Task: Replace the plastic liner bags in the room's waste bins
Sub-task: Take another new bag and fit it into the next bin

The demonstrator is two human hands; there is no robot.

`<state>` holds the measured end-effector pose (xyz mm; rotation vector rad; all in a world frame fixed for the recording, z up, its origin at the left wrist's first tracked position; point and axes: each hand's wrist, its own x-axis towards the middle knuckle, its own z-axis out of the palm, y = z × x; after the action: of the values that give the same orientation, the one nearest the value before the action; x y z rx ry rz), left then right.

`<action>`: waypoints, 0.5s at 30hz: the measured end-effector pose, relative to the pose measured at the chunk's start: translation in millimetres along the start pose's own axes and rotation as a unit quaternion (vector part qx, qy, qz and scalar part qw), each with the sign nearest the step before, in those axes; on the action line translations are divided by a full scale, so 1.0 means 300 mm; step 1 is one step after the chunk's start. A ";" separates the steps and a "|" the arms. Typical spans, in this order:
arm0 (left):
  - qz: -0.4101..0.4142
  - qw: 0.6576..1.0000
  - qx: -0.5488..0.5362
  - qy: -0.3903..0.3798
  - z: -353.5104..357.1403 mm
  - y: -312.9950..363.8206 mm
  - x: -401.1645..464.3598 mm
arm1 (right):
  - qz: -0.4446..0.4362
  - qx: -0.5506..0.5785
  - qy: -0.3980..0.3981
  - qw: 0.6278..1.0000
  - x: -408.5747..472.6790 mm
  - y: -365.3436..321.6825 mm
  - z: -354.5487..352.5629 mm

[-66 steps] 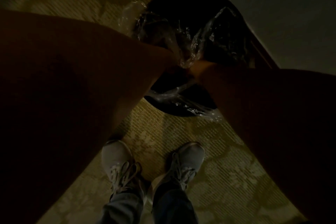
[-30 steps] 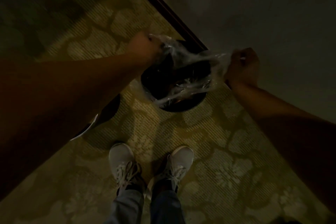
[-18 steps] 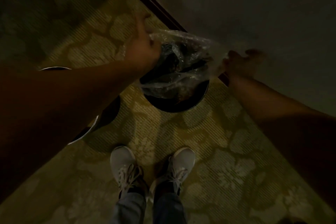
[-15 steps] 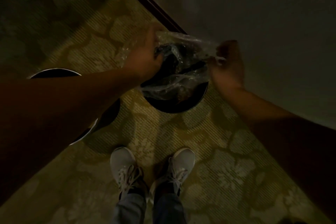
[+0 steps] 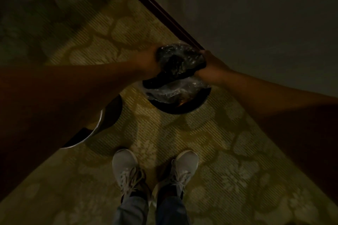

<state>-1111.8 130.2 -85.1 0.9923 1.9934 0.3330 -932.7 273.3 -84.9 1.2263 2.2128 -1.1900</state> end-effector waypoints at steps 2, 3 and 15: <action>-0.050 0.997 -0.055 -0.032 0.004 -0.023 -0.005 | 0.076 0.062 -0.015 0.995 0.001 0.017 0.023; -0.066 0.991 -0.104 -0.055 0.007 -0.039 -0.014 | 0.112 0.085 -0.028 0.990 -0.002 0.040 0.040; -0.072 0.966 -0.131 -0.213 0.103 -0.201 -0.168 | 0.265 0.223 -0.228 0.910 -0.204 0.223 0.179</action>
<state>-1103.0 49.4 -107.7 0.6786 1.5714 0.2673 -848.2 216.1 -111.7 1.4068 1.1977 -1.5760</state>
